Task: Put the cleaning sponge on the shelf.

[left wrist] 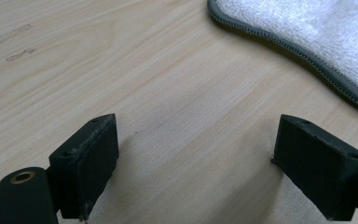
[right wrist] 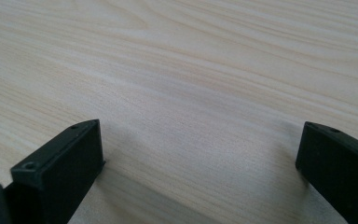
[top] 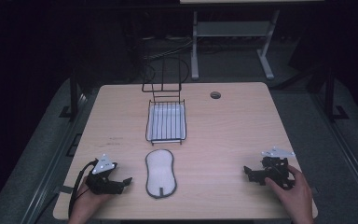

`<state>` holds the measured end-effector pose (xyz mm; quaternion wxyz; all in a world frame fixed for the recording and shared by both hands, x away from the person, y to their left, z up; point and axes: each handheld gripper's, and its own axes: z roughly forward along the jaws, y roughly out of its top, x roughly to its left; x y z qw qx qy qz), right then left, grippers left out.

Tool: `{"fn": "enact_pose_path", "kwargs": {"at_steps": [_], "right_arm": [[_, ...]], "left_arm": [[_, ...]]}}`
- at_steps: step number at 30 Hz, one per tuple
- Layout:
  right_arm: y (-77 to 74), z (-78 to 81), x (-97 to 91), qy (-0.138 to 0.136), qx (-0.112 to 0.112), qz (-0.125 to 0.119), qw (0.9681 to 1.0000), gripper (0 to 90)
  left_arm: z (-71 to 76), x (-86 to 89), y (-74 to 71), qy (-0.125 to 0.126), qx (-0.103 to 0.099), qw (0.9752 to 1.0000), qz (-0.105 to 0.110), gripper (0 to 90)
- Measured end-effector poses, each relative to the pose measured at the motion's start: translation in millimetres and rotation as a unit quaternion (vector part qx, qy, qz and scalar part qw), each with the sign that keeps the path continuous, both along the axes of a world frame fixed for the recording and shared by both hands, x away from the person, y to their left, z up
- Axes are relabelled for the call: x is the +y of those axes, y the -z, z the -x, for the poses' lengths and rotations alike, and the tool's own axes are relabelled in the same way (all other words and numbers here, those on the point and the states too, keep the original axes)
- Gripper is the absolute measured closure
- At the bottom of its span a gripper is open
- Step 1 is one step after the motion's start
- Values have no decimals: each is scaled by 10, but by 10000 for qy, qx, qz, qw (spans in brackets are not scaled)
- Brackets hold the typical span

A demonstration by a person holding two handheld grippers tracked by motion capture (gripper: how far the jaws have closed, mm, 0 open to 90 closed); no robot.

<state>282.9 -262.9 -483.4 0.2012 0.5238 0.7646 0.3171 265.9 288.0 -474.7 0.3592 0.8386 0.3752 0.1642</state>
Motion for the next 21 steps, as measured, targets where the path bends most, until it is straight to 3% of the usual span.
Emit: {"fn": "enact_pose_path", "kwargs": {"at_steps": [6, 10, 15, 21], "right_arm": [[-1, -1, 12, 40, 4, -3, 10000, 2], [0, -1, 13, 37, -1, -6, 10000, 1], [0, -1, 13, 41, -3, -7, 10000, 1], [0, -1, 14, 44, 2, -12, 10000, 2]], "left_arm": [[-1, 1, 1, -5, -5, 10000, 20, 131], [-17, -1, -41, -51, 174, 9998, 7, 148], [-5, -48, -101, 96, 235, 9996, 75, 253], [23, -123, -216, 244, 323, 9989, 230, 522]]}}
